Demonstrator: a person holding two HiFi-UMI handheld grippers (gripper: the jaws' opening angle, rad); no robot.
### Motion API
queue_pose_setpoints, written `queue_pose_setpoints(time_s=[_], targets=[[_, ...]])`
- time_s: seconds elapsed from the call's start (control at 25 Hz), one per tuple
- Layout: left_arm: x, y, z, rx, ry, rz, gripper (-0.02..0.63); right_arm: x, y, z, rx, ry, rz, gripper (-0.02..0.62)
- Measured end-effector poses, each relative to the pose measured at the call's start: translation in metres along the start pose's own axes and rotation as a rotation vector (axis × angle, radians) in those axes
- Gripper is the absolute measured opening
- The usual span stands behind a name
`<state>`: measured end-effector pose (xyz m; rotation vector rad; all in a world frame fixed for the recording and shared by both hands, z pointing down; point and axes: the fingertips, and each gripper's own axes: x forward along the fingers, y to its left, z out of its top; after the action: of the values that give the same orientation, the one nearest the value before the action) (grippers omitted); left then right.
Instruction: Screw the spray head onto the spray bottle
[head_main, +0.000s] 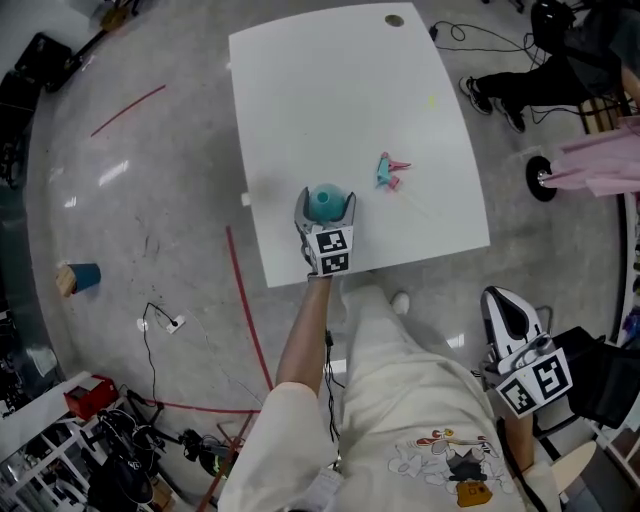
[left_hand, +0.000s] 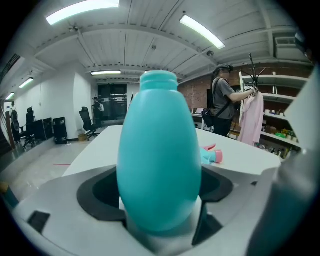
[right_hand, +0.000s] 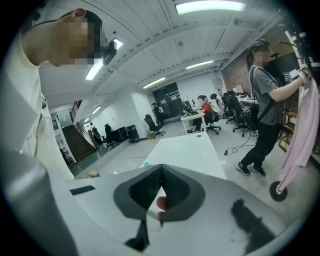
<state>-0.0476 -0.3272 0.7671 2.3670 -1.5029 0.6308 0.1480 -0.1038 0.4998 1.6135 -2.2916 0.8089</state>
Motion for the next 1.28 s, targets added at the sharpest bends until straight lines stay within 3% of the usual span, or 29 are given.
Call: queue_pose_setpoints(time_s=[0.4, 0.6, 0.76, 0.8, 0.84, 0.88, 1.0, 1.28], targets=[[0.023, 0.02, 0.01, -0.015, -0.016, -0.048, 0.413, 0.044, 0.006, -0.003, -0.001, 0.042, 0.014, -0.003], [0.009, 0.013, 0.009, 0.005, 0.003, -0.067, 0.413, 0.101, -0.025, -0.022, -0.115, 0.126, 0.019, -0.003], [-0.008, 0.002, 0.013, 0.058, 0.019, -0.11, 0.414, 0.186, -0.033, -0.03, -0.233, 0.273, 0.123, -0.003], [-0.01, 0.002, 0.014, 0.064, 0.021, -0.116, 0.413, 0.21, -0.033, -0.035, -0.266, 0.328, 0.151, 0.031], [-0.011, 0.002, 0.015, 0.066, 0.023, -0.121, 0.414, 0.233, -0.035, -0.042, -0.308, 0.387, 0.169, 0.132], [-0.012, 0.002, 0.016, 0.065, 0.022, -0.126, 0.413, 0.254, -0.038, -0.049, -0.359, 0.445, 0.175, 0.169], [-0.012, 0.003, 0.019, 0.061, 0.017, -0.137, 0.414, 0.305, -0.053, -0.07, -0.487, 0.586, 0.154, 0.181], [-0.005, 0.001, 0.02, 0.083, 0.028, -0.174, 0.413, 0.356, -0.085, -0.112, -0.53, 0.848, 0.109, 0.181]])
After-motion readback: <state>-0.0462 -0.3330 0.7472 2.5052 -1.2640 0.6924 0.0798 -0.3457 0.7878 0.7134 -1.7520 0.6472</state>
